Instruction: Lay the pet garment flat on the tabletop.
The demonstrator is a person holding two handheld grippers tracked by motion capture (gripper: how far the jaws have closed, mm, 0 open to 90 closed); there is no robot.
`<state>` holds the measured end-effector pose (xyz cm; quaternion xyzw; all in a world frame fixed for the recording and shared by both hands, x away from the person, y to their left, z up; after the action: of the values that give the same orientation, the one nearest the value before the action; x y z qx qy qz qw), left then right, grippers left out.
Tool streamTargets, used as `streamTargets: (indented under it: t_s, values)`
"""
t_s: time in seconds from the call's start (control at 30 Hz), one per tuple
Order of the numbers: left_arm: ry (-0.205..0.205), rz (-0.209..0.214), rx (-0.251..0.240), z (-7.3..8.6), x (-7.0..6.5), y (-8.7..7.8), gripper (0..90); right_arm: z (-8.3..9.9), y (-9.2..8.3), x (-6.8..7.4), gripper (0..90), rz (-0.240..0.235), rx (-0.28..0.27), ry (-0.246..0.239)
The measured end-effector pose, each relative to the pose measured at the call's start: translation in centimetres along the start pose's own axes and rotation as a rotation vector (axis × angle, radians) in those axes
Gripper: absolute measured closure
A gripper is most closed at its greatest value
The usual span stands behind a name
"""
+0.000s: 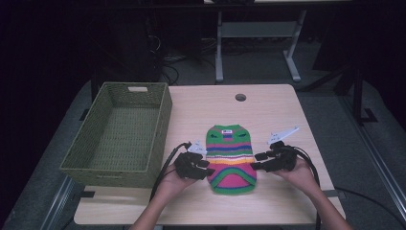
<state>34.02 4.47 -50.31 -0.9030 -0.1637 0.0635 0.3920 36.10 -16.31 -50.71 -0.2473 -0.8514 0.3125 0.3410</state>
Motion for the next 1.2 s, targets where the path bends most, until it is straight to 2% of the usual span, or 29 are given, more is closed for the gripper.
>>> streamTargets:
  t_s: [0.13,0.17,0.2,0.23,0.43,0.7,0.73,0.93,1.13,1.2]
  values:
    - [-0.024,-0.014,-0.027,0.0,0.2,-0.4,51.6,0.2,-0.6,-0.3,45.8,0.003,-0.008,0.006]
    - [-0.018,-0.016,-0.017,0.2,0.2,-0.5,49.6,0.3,-0.7,-0.4,45.2,0.008,-0.006,0.010]
    - [-0.029,-0.021,-0.018,0.2,0.1,-0.4,46.4,0.4,-0.9,-0.5,45.1,0.012,-0.007,0.012]
    - [-0.017,-0.022,-0.007,0.4,0.1,-0.5,44.4,0.4,-1.0,-0.5,44.9,0.009,-0.008,0.015]
    - [-0.037,-0.037,-0.015,0.7,0.0,-0.7,37.3,0.9,-1.7,-0.8,40.2,0.012,-0.013,0.034]
    - [-0.049,-0.037,-0.019,1.0,-0.3,-0.8,32.9,2.0,-2.4,-1.5,37.0,0.021,-0.027,0.051]
    - [-0.037,-0.036,-0.012,1.1,-0.3,-0.9,32.9,2.1,-2.5,-1.6,36.4,0.024,-0.026,0.053]
    - [-0.031,-0.040,-0.011,1.4,-0.7,-1.2,31.3,2.6,-3.0,-1.7,34.5,0.036,-0.041,0.058]
    - [-0.033,-0.053,-0.028,1.7,-1.2,-1.6,29.0,3.4,-3.4,-2.1,34.4,0.039,-0.049,0.064]
    - [-0.022,-0.058,-0.032,1.8,-1.2,-1.8,28.8,3.8,-3.7,-2.0,34.0,0.045,-0.051,0.072]
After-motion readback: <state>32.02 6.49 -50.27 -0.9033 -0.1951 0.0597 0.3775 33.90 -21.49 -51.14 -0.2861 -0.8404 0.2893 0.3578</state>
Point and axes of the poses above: each handheld gripper's, and its own axes: y roughly forward along the jaws, z roughly out of its underside, x roughly to its left, the point moved 9 cm from there along y, roughly forward along the jaws, and after that the axes turned 14 degrees about y, right-handed, at the moved point
